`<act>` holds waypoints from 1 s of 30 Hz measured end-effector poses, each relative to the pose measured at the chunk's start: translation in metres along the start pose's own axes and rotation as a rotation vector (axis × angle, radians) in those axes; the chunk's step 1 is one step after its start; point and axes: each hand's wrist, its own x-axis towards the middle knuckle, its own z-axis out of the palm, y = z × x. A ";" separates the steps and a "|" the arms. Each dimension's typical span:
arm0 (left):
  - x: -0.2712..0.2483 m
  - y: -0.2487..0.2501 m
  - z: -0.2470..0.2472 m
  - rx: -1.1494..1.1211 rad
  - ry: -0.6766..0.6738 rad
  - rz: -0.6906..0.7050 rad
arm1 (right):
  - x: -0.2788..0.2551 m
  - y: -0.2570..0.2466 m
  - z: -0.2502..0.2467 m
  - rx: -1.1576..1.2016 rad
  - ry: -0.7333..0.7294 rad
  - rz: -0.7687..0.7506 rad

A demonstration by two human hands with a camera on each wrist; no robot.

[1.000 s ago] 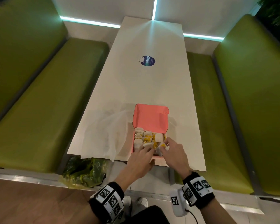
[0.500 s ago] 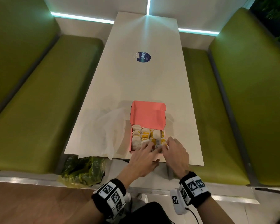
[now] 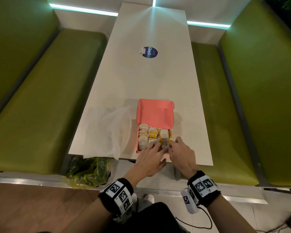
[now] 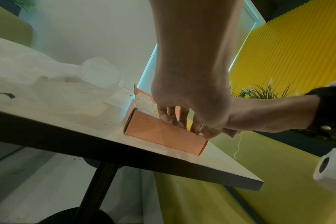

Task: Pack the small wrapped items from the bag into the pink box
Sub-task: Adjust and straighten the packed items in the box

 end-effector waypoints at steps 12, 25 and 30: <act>0.002 -0.006 -0.008 -0.184 0.160 -0.001 | 0.004 -0.001 -0.026 0.471 0.139 0.070; 0.023 -0.001 -0.061 -0.703 0.354 -0.102 | 0.032 -0.031 -0.053 1.594 -0.058 0.323; 0.018 -0.001 -0.058 -0.713 0.339 -0.080 | 0.033 -0.035 -0.050 1.619 -0.072 0.333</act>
